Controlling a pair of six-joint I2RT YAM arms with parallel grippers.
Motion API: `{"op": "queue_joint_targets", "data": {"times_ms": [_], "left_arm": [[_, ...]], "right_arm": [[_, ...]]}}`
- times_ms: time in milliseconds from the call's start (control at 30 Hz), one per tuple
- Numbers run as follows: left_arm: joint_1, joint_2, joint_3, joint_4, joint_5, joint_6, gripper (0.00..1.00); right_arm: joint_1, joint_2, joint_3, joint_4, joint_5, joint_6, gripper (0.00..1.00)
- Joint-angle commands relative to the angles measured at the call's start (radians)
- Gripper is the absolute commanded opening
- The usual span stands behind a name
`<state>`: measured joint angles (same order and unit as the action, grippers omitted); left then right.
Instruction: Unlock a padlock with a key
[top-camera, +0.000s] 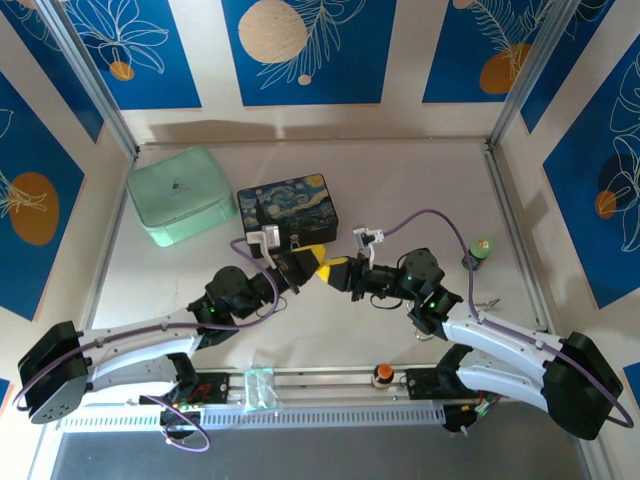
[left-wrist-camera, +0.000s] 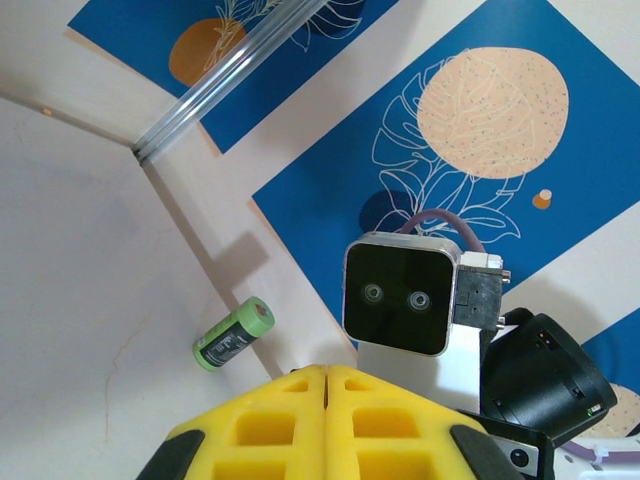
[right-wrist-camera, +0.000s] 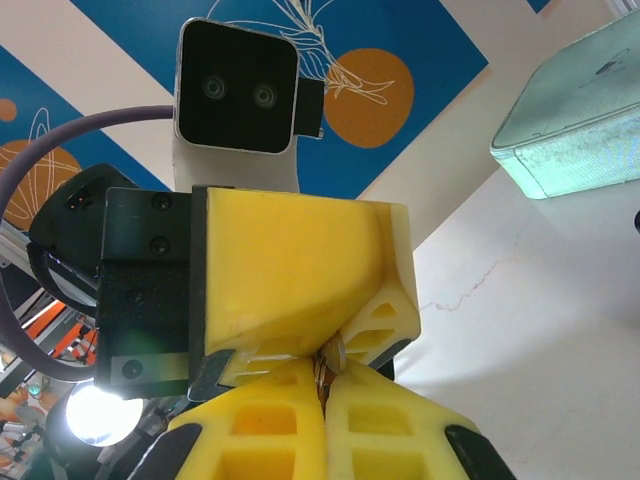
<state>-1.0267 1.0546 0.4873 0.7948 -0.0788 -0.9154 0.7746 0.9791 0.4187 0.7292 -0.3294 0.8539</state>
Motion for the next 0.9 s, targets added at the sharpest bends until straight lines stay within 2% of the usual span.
{"op": "queue_joint_targets", "data": {"times_ms": [0,67,100,133,200,267,333,467,633,733,867], "left_arm": [[-0.004,-0.022,0.009,-0.04,-0.007,-0.003,0.18],[-0.004,-0.036,0.032,-0.084,-0.002,0.023,0.3],[-0.004,-0.045,0.042,-0.104,0.0,0.035,0.43],[-0.004,-0.057,0.049,-0.129,-0.006,0.042,0.53],[-0.004,-0.08,0.054,-0.18,-0.032,0.054,0.6],[-0.004,-0.1,0.06,-0.256,-0.072,0.058,0.62],[-0.001,-0.109,0.053,-0.292,-0.091,0.061,0.6],[0.002,-0.112,0.047,-0.298,-0.069,0.067,0.47],[0.004,-0.114,0.098,-0.43,-0.043,0.122,0.45],[0.005,-0.112,0.127,-0.498,-0.037,0.136,0.39],[0.011,-0.113,0.12,-0.49,-0.024,0.13,0.26]], "right_arm": [[-0.005,-0.023,0.001,-0.03,0.01,-0.019,0.0],[-0.004,-0.026,-0.001,-0.066,0.01,-0.025,0.0],[-0.005,-0.025,-0.002,-0.08,0.009,-0.028,0.0],[-0.005,-0.027,-0.001,-0.092,0.009,-0.029,0.0],[-0.003,-0.028,-0.003,-0.097,0.005,-0.029,0.0],[-0.003,-0.029,-0.002,-0.11,0.002,-0.033,0.0],[-0.003,-0.028,0.007,-0.133,-0.005,-0.041,0.0],[-0.003,-0.017,0.018,-0.154,-0.025,-0.046,0.0],[-0.002,-0.007,0.037,-0.18,-0.054,-0.058,0.0],[-0.002,-0.002,0.031,-0.169,-0.051,-0.054,0.0],[0.0,0.011,0.029,-0.16,-0.058,-0.052,0.0]]}}
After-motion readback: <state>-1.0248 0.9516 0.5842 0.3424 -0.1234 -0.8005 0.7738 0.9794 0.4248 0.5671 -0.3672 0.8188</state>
